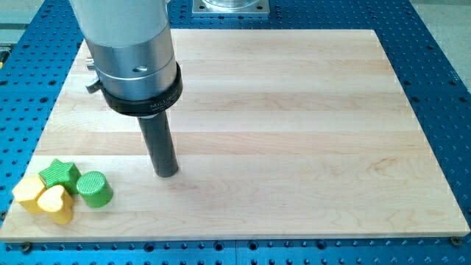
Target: Separate the blue blocks from each other
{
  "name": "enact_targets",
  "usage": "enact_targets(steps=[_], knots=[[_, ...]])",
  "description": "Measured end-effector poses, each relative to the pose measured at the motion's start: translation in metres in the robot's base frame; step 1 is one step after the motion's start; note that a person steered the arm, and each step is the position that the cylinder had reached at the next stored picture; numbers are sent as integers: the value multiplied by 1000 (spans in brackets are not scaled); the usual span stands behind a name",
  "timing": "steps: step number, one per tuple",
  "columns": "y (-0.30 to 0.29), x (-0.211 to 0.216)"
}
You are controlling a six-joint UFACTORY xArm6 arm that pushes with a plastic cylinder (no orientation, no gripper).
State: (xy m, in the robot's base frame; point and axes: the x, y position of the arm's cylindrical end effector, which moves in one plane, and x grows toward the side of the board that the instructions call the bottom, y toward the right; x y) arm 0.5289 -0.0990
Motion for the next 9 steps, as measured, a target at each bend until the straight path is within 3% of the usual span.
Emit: enact_targets(steps=[3, 5, 6, 9], knots=[[-4, -12], [-175, -159], [-206, -196], [-135, -247]])
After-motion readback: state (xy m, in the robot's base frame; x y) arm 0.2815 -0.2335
